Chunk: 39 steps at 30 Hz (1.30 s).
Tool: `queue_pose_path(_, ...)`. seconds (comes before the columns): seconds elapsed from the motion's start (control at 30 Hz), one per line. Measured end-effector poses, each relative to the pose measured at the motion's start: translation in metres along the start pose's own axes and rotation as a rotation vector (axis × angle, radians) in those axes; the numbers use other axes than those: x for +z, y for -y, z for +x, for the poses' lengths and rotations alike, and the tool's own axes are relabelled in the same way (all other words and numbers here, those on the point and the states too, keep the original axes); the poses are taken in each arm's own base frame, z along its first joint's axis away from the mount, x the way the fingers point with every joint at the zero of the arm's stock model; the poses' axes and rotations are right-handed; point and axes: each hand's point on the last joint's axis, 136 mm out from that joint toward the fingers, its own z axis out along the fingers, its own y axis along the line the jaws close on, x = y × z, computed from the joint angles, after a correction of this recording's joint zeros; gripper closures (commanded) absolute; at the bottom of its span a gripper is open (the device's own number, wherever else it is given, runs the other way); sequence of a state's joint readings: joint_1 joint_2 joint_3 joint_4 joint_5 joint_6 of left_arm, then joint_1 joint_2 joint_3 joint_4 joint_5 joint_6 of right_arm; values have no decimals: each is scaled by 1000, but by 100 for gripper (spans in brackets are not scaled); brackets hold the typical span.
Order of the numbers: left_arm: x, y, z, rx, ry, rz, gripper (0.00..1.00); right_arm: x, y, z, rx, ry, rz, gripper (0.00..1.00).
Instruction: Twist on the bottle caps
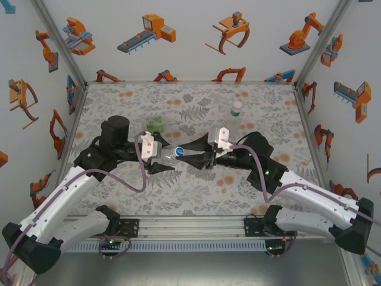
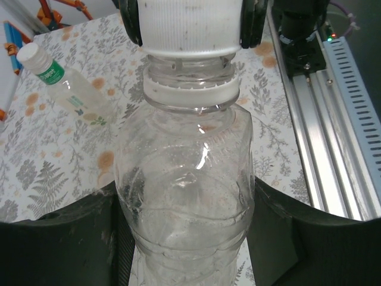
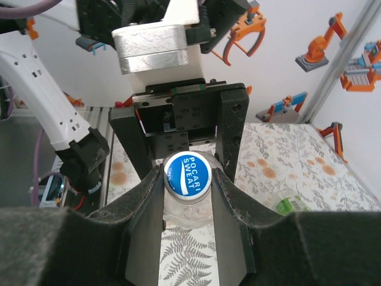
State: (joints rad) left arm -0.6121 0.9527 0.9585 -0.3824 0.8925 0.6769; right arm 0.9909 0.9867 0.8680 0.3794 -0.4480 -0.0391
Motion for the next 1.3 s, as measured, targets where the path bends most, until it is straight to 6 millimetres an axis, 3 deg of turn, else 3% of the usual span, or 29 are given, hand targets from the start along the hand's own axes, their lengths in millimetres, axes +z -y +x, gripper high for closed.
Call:
queue_pose_path(0.43, -8, -51, 36, -62, -151, -297, 100, 15, 73, 36, 426, 55, 383, 100)
queue_pose_path(0.53, -11, -57, 38, -65, -164, -332, 100, 15, 81, 39, 509, 95, 453, 93)
queue_pose_path(0.8, -12, -63, 34, -52, -153, -360, 100, 13, 86, 36, 572, 142, 497, 60)
queue_pose_path(0.9, -11, -63, 30, -43, -141, -356, 100, 13, 84, 35, 573, 136, 493, 51)
queue_pose_path(1.3, -10, -63, 25, -27, -118, -349, 100, 3, 69, 22, 503, 70, 441, 36)
